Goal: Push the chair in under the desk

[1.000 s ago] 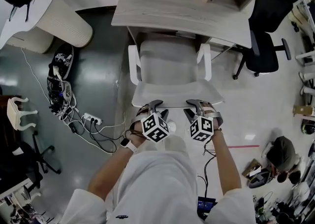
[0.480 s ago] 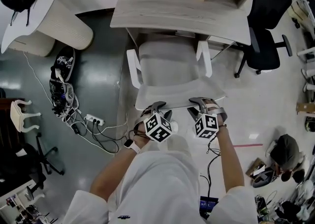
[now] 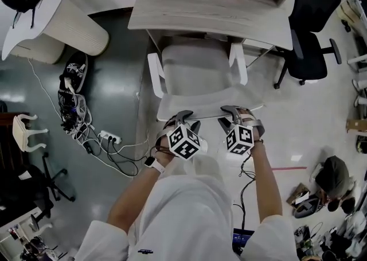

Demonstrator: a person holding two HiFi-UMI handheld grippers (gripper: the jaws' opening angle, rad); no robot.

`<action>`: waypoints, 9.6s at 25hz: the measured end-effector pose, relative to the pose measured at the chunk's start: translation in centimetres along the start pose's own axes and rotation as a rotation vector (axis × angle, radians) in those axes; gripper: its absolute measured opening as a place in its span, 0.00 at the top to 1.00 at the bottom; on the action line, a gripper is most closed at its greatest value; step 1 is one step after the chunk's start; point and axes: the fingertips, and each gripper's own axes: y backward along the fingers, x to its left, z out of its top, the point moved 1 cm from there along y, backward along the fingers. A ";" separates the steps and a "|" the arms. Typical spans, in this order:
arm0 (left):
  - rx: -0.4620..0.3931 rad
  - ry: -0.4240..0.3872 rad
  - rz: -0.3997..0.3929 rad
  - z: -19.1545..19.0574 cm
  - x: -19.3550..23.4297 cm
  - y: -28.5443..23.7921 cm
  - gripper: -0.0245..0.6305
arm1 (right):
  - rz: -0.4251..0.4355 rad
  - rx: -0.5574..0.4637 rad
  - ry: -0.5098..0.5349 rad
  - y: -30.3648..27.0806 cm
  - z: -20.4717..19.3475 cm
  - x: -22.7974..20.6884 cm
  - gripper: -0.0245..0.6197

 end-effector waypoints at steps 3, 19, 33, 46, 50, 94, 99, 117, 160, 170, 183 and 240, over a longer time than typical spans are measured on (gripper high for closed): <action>-0.012 -0.003 0.021 0.4 0.3 -0.4 0.72 | 0.004 0.006 -0.005 -0.3 -0.2 -0.7 0.71; -0.023 -0.043 0.011 1.1 3.1 -0.8 0.72 | -0.034 0.031 -0.051 -1.7 0.8 -2.7 0.70; -0.026 -0.101 0.001 0.9 9.2 -0.9 0.71 | -0.085 0.040 -0.095 -5.0 4.3 -5.4 0.70; -0.056 -0.169 -0.009 0.8 13.0 -1.0 0.71 | -0.028 0.133 -0.170 -7.3 6.2 -7.1 0.72; -0.059 -0.186 -0.007 0.4 12.9 -0.9 0.71 | -0.034 0.136 -0.175 -7.3 6.3 -6.6 0.72; -0.097 -0.247 0.048 7.3 25.0 -5.4 0.69 | -0.149 0.124 -0.081 -13.3 7.8 -19.1 0.74; -0.100 -0.256 0.055 8.8 26.9 -6.3 0.69 | -0.152 0.129 -0.076 -14.3 7.7 -21.6 0.75; -0.114 -0.264 0.080 10.9 30.7 -7.8 0.68 | -0.207 0.133 -0.004 -16.1 8.2 -25.3 0.76; -0.587 0.153 0.257 5.8 16.7 16.1 0.77 | -0.520 -0.375 -0.351 8.9 15.9 -13.5 0.90; -0.701 0.252 0.375 3.6 10.2 23.9 0.86 | -0.573 -0.473 -0.401 16.0 18.2 -8.5 0.92; -0.811 0.391 0.368 2.8 4.7 28.4 0.95 | -0.552 -0.544 -0.404 21.3 19.6 -2.3 0.94; -0.786 0.333 0.251 3.2 0.3 28.8 0.95 | -0.393 -0.681 -0.684 21.3 19.5 0.7 0.95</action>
